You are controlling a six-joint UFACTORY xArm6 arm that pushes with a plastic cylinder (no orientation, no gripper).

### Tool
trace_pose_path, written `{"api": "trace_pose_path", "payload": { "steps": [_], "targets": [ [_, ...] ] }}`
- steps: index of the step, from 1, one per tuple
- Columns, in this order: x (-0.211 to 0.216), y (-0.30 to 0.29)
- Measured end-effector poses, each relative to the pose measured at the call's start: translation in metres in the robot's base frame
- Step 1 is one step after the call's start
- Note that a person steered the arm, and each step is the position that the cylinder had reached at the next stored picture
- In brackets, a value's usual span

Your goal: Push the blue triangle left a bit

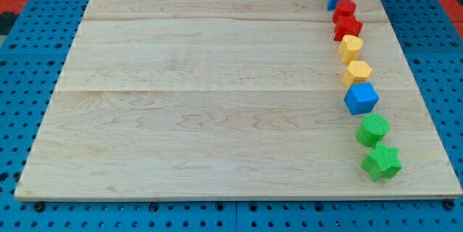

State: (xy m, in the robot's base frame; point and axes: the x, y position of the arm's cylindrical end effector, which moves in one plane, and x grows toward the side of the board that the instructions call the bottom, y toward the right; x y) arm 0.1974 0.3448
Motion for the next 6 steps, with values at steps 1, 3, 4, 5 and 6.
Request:
{"api": "trace_pose_path", "payload": {
  "steps": [1, 3, 4, 5, 6],
  "targets": [
    [0.000, -0.002],
    [0.002, -0.006],
    [0.006, -0.006],
    [0.007, -0.034],
    [0.002, -0.085]
  ]
}}
